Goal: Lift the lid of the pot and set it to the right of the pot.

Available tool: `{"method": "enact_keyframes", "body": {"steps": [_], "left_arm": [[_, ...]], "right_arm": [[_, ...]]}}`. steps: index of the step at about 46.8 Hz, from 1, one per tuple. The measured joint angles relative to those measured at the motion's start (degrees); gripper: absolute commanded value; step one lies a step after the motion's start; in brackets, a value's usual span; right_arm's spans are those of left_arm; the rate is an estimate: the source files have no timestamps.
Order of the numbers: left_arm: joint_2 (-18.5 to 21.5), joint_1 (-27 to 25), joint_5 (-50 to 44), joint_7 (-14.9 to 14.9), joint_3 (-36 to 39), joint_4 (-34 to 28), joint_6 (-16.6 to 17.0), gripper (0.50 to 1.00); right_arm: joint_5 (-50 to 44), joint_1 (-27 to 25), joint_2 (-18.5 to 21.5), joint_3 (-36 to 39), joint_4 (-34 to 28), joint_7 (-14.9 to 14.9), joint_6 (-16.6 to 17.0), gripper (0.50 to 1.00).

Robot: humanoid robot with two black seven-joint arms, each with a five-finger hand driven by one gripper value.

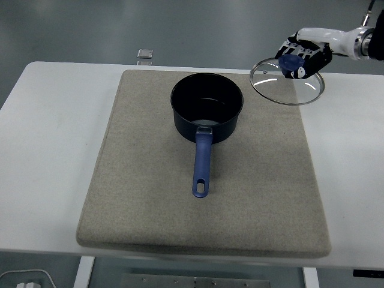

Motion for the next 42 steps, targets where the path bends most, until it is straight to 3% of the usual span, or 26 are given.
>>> {"method": "enact_keyframes", "body": {"steps": [27, 42], "left_arm": [[0.0, 0.0, 0.0, 0.0, 0.0, 0.0, 0.0, 1.0], [0.0, 0.0, 0.0, 0.0, 0.0, 0.0, 0.0, 1.0]], "right_arm": [[-0.2, -9.2, 1.3, -0.4, -1.9, -0.1, -10.1, 0.5], [0.0, -11.4, 4.2, -0.2, -1.7, -0.3, -11.1, 0.5]]}}
